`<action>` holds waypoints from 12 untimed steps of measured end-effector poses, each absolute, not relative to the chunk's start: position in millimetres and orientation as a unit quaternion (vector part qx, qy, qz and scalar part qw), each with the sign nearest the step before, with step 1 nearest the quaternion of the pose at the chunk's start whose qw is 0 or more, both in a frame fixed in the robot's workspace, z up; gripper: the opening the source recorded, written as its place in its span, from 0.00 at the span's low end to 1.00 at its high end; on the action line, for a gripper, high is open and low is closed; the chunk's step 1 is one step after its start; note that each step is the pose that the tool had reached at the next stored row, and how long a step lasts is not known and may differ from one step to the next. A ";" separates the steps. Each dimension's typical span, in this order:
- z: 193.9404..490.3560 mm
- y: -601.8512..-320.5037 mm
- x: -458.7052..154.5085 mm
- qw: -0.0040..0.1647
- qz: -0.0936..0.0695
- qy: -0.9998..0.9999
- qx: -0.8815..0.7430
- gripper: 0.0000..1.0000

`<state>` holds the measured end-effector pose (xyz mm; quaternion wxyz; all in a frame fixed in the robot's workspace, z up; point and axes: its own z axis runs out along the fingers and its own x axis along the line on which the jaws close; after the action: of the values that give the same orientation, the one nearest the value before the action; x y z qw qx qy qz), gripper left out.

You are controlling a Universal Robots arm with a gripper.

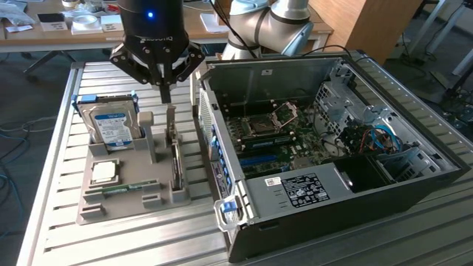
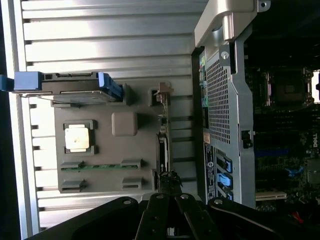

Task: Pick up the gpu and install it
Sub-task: 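Reach for the gpu, then pick up the gpu and move the gpu toward the slot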

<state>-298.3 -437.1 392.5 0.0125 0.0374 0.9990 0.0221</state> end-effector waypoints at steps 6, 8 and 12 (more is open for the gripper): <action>392.3 -438.6 -300.4 0.013 0.022 0.999 0.037 0.11; 392.3 -438.6 -300.4 0.012 0.022 0.999 0.037 0.11; 392.3 -438.6 -300.4 0.012 0.022 0.999 0.037 0.11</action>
<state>-300.4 -438.6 392.3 0.0125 0.0374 0.9990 0.0221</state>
